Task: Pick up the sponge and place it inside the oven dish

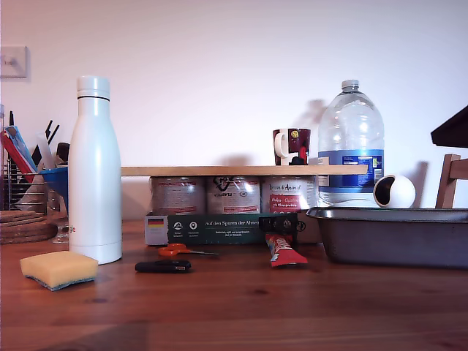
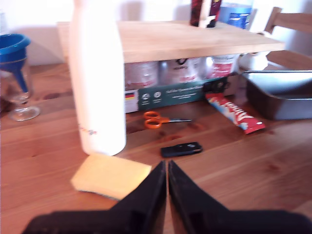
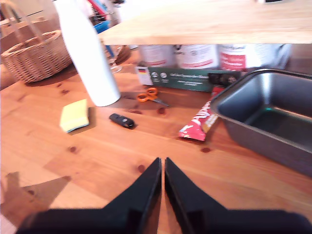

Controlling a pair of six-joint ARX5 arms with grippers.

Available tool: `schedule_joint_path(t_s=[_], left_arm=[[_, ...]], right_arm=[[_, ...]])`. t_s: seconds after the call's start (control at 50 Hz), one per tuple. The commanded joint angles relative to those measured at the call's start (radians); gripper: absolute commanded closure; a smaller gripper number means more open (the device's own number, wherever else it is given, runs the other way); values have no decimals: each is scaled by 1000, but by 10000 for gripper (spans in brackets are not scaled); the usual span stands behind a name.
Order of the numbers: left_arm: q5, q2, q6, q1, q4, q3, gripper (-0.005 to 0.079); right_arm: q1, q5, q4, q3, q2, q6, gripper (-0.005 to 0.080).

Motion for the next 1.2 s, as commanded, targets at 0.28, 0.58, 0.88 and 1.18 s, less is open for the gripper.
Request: schedule_joint_path(t_s=[0.28,0.58,0.88,1.18], left_arm=[[22,129,-69,-3,10,45,705],[16,259,-194,-3,70,69,226],[33,400,21,-48,68,133,227],[48,488,525,-83,-12,295,227]], right_arm=[[5,-3,8,6,4,0,765],[5,-2,8,6,4,0,765],[5,-2,8,6,4,0,765],[5,-2,2,6,4,0,765]])
